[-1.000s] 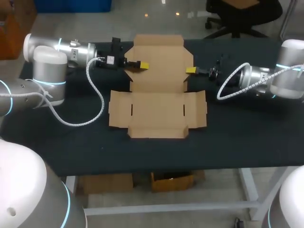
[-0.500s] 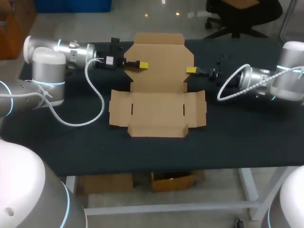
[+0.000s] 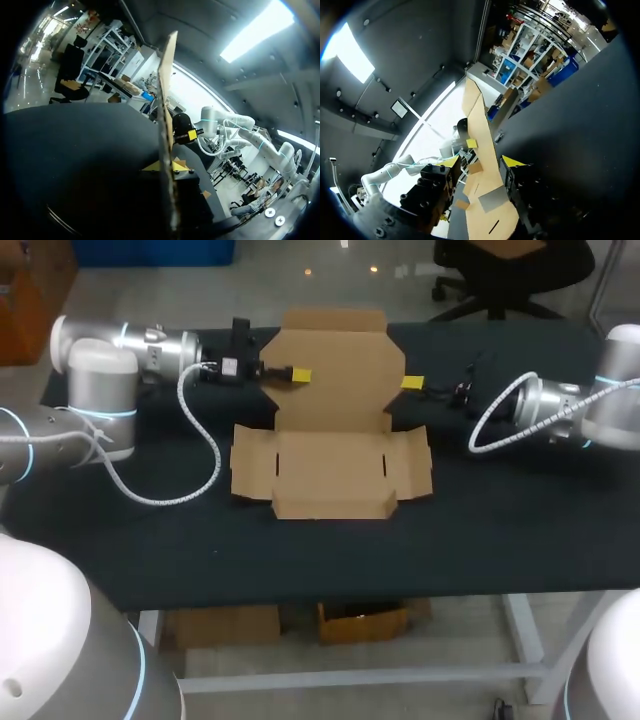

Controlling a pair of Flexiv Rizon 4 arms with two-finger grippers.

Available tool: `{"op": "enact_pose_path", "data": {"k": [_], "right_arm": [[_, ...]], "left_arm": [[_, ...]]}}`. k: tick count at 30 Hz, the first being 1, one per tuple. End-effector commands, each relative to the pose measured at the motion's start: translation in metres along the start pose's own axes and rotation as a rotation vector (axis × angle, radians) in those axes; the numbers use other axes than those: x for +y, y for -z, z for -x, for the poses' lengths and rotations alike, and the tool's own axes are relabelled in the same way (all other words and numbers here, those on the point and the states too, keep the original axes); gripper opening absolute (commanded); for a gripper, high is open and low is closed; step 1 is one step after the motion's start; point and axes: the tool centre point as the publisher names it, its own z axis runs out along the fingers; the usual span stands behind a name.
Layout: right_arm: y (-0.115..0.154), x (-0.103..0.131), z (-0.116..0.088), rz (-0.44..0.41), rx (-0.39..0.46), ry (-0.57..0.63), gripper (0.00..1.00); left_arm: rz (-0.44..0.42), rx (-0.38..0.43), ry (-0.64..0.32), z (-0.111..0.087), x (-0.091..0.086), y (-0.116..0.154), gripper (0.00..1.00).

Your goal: Assemble the packaging by folding the flat box into shape, placing the metal phone stand inside, and closing the box properly

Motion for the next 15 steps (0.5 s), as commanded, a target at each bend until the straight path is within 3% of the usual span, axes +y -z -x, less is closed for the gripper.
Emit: {"op": "enact_pose_path", "data": {"k": [1,5,10,15], "right_arm": [[0.013,0.001,-0.022,-0.015,-0.084,0.018,0.47],[0.025,0.003,-0.031,-0.023,-0.136,0.041,0.37],[0.034,0.001,-0.039,-0.024,-0.17,0.053,0.03],[0.041,-0.001,-0.043,-0.023,-0.199,0.064,0.0]], "left_arm": [[0.004,0.01,-0.014,0.006,-0.007,0.0,0.0],[0.001,0.017,-0.046,0.008,-0.015,0.001,0.0],[-0.005,0.023,-0.078,0.008,-0.027,0.001,0.0],[-0.015,0.017,-0.103,0.007,-0.04,0.002,0.0]]}}
